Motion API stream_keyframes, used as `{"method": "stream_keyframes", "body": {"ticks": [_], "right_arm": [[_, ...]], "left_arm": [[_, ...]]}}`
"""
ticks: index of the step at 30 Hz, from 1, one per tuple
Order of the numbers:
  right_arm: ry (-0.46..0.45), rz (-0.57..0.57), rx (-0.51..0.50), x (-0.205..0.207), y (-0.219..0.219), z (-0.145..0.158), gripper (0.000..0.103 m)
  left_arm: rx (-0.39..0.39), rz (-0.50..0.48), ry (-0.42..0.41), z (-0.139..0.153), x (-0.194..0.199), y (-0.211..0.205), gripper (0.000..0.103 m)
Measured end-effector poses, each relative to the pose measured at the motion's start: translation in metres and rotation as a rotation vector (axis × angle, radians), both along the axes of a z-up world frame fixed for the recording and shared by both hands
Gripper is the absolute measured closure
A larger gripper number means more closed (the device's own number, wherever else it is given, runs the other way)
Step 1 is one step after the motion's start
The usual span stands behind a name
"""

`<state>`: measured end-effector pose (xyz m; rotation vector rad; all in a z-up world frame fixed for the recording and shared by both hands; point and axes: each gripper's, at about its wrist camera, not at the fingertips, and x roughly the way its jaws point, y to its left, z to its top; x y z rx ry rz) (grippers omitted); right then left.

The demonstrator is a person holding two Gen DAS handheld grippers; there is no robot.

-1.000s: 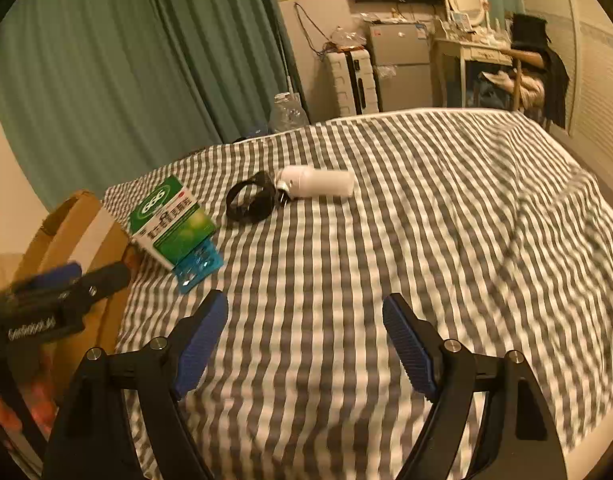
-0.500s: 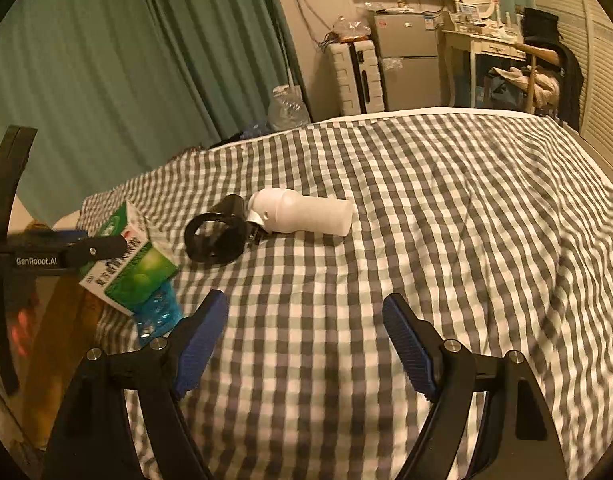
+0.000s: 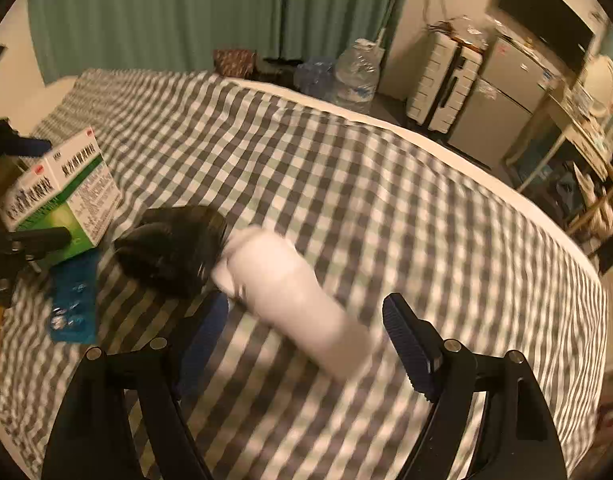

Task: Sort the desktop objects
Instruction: 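Grasp the green medicine box with the left tool while the right tool grasps the white spray bottle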

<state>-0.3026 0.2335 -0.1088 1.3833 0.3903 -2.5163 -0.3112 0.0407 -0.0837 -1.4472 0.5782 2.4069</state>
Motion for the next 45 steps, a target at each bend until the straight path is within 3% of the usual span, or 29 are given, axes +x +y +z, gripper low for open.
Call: {"method": "stream_keyframes", "body": {"ticks": [4, 5, 7, 8, 9, 14, 19, 22, 25, 27, 29, 32, 34, 36, 39, 41, 45], "right_arm": [[-0.069, -0.033, -0.045, -0.009, -0.006, -0.020, 0.025], [-0.093, -0.035, -0.048, -0.007, -0.008, -0.028, 0.033], [-0.055, -0.063, -0.064, 0.005, -0.006, -0.032, 0.041], [-0.054, -0.095, -0.098, 0.011, -0.003, -0.031, 0.059], [-0.049, -0.133, -0.123, 0.017, 0.001, -0.028, 0.062], [0.003, -0.268, -0.159, 0.079, 0.010, -0.028, 0.063], [0.008, -0.377, -0.342, 0.158, 0.021, -0.043, 0.062], [0.039, -0.352, -0.325, 0.168, 0.017, -0.022, 0.062], [0.076, -0.348, -0.422, 0.184, 0.021, -0.006, 0.062], [0.064, -0.339, -0.424, 0.190, 0.018, -0.007, 0.062], [0.055, -0.336, -0.399, 0.193, 0.015, -0.010, 0.062], [0.041, -0.344, -0.430, 0.197, 0.020, -0.011, 0.062], [0.040, -0.355, -0.440, 0.192, 0.030, -0.010, 0.062], [0.041, -0.371, -0.456, 0.197, 0.033, -0.009, 0.062], [0.032, -0.390, -0.464, 0.203, 0.036, -0.009, 0.062], [0.034, -0.393, -0.473, 0.206, 0.037, -0.007, 0.062], [0.046, -0.386, -0.469, 0.211, 0.033, 0.002, 0.062]], "left_arm": [[0.030, 0.019, -0.004, 0.000, -0.004, -0.003, 0.000], [0.030, 0.016, -0.002, -0.001, -0.004, -0.001, 0.000], [0.030, 0.013, 0.001, -0.001, -0.004, -0.001, 0.000], [0.032, 0.015, 0.001, -0.001, -0.004, -0.002, 0.000], [0.035, 0.020, 0.001, 0.000, -0.006, -0.002, 0.000], [0.002, 0.024, 0.014, 0.000, 0.005, 0.005, 0.000], [0.009, -0.031, 0.018, 0.008, 0.032, 0.022, 0.000], [0.076, -0.048, -0.002, 0.015, 0.055, 0.027, 0.000], [0.112, -0.063, 0.018, 0.023, 0.072, 0.028, 0.000], [0.129, 0.003, 0.038, 0.028, 0.073, 0.021, 0.000], [0.216, 0.057, 0.040, 0.033, 0.073, 0.009, 0.000], [0.273, 0.124, -0.011, 0.023, 0.064, -0.003, 0.000], [0.289, 0.150, -0.108, 0.007, 0.059, -0.006, 0.000], [0.317, 0.167, -0.146, 0.000, 0.062, -0.008, 0.000], [0.253, 0.168, -0.117, -0.006, 0.066, -0.003, 0.000], [0.192, 0.108, -0.057, -0.004, 0.076, 0.009, 0.020], [0.189, 0.063, 0.005, 0.012, 0.089, 0.016, 0.020]]}}
